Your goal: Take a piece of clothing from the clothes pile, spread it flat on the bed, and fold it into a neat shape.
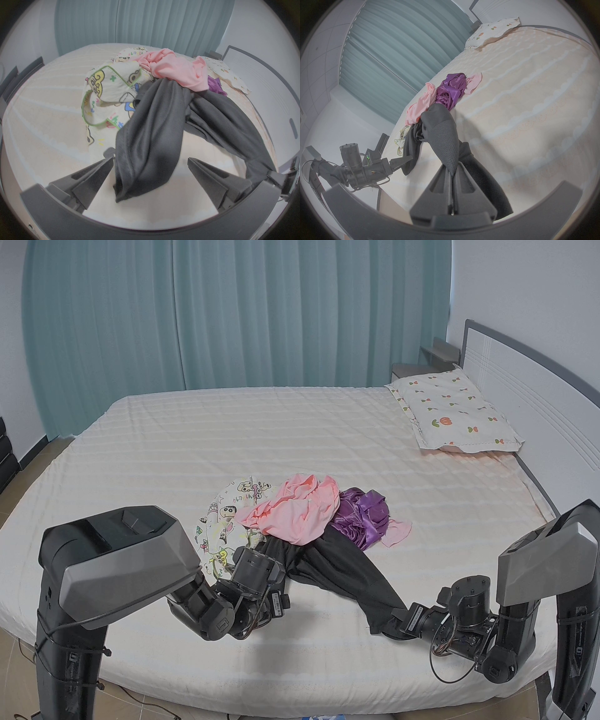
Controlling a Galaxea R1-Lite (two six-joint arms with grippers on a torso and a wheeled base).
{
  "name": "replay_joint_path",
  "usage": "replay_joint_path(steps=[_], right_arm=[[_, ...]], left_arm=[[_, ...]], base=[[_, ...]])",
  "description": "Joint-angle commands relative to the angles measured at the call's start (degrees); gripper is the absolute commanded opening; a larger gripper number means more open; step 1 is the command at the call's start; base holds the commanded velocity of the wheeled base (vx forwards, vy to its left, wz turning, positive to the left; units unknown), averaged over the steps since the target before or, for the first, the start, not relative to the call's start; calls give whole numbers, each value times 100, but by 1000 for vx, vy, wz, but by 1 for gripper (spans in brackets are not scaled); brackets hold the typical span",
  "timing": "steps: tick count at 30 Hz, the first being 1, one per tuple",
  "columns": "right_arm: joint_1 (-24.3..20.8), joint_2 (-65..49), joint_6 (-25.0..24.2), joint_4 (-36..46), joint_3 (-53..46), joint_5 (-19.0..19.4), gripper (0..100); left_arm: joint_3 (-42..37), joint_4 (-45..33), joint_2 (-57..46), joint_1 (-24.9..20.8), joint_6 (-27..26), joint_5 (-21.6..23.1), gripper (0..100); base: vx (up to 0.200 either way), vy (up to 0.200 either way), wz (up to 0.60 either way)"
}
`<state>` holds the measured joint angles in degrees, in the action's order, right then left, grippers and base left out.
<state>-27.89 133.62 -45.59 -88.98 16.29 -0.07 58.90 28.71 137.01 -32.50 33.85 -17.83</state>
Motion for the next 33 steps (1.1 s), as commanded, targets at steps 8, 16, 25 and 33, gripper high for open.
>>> replay_joint_path(steps=[8,16,25,33], right_arm=[[3,6,7,-93,6,7,0],[3,-12,-11,-102,-3,7,0],[267,-1172,-178,-102,261,-37,0],[697,-2367,-64,-85,1360,42,0]], left_arm=[[209,-50,230,42,60,-106,0],[-169,-50,-131,51,104,-106,0],[-670,3,-2047,297,1510,1274,0],[-608,38,-3400,877,1721,1326,0]], base=[[0,0,0],[0,0,0],[0,0,0],[0,0,0]])
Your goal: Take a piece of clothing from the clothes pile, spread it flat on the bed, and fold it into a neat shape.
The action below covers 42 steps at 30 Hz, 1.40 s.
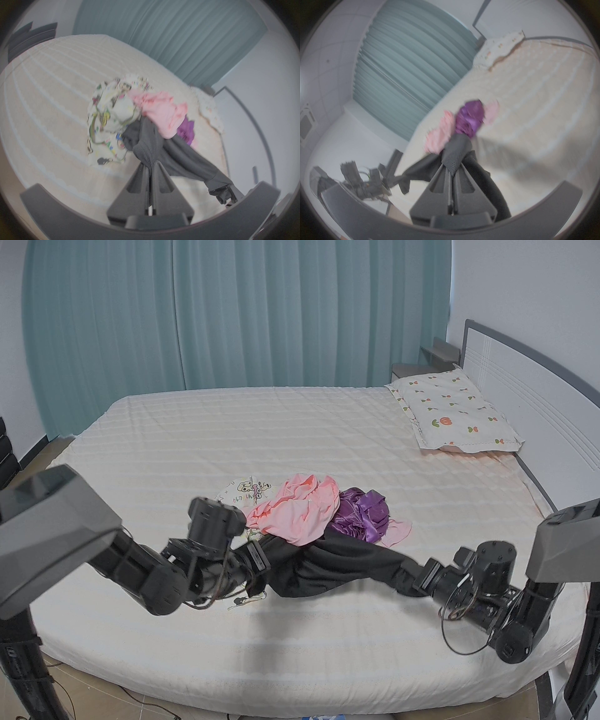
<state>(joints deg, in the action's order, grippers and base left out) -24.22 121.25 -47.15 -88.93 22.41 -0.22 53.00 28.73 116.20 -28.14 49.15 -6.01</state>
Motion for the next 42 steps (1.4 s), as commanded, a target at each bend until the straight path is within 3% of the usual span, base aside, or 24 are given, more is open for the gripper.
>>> replay_joint_path(steps=[1,4,13,16,20,24,28,42], right_arm=[[357,-1261,338,-54,1011,127,0],[462,-1648,822,69,1600,189,0],[330,-2052,813,174,1319,426,0],[93,-1938,778,122,959,426,0],[-74,-1956,374,-98,616,435,0],[-91,-1912,136,-98,563,479,0],[-109,-1631,4,-98,519,497,0],[-408,-1490,-22,-98,370,488,0]], left_arm=[[-9,62,-1565,520,200,153,0],[-80,133,-2145,731,209,179,0],[-607,141,-3121,985,516,205,0],[-862,220,-3077,950,560,276,0],[-1064,405,-2901,924,850,504,0],[-1143,493,-2690,933,1343,1093,0],[-1249,493,-2436,792,1404,1462,0],[-1301,493,-2128,432,1545,1497,0]], base=[[0,0,0],[0,0,0],[0,0,0],[0,0,0],[0,0,0],[0,0,0],[0,0,0],[-29,0,0]])
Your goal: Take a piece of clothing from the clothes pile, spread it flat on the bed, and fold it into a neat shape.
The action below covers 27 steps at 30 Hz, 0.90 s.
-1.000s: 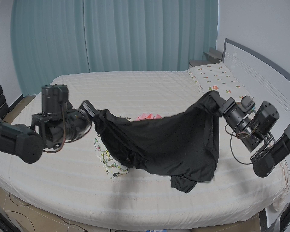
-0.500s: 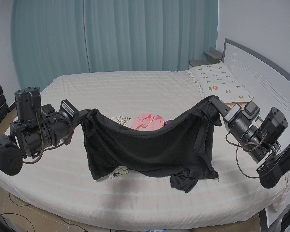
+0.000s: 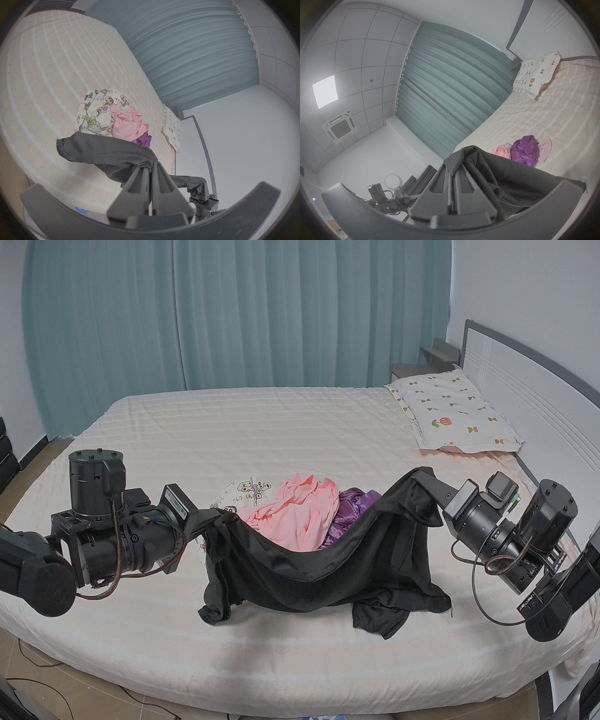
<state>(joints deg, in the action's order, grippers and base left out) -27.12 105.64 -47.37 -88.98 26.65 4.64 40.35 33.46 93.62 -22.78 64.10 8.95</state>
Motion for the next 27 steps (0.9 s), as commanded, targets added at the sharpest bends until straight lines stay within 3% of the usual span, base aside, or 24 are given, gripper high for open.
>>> replay_joint_path(steps=[1,7,22,27], right_arm=[[-144,79,0,-93,-55,1,0],[-188,26,0,-93,-63,-43,0],[-188,97,9,-93,-63,-51,0],[-197,97,26,-93,-63,-51,0]], left_arm=[[-36,20,130,-103,50,2,0],[-36,20,77,-95,59,2,0],[25,20,121,-68,59,-60,0],[43,11,86,-33,59,-60,0]], base=[[-200,0,0],[-200,0,0],[0,0,0],[0,200,0]])
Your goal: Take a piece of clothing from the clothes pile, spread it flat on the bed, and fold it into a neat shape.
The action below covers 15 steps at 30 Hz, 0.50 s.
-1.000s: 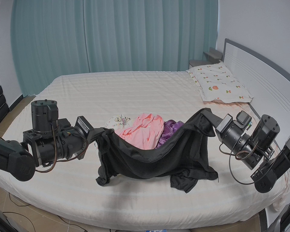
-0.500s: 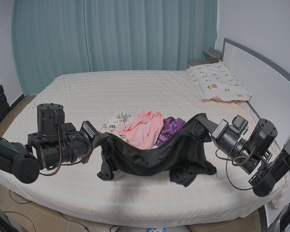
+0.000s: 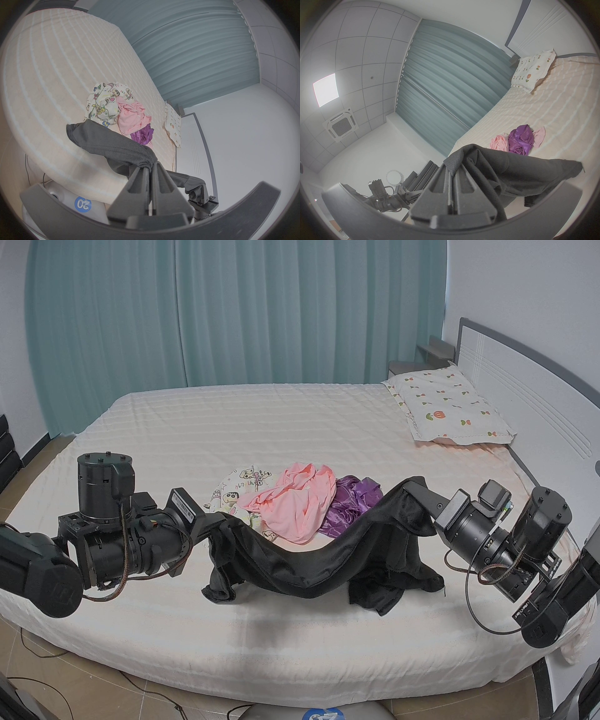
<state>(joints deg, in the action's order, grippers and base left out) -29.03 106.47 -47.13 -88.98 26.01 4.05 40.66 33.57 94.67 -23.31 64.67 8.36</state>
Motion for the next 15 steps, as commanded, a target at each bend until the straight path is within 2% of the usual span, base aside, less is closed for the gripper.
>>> replay_joint_path(steps=[1,15], right_arm=[[-7,5,2,-93,0,8,0],[-182,67,2,-93,9,0,0]], left_arm=[[21,0,-28,28,2,-1,0],[21,0,-54,37,2,-1,0]], base=[[0,200,0],[0,200,0]])
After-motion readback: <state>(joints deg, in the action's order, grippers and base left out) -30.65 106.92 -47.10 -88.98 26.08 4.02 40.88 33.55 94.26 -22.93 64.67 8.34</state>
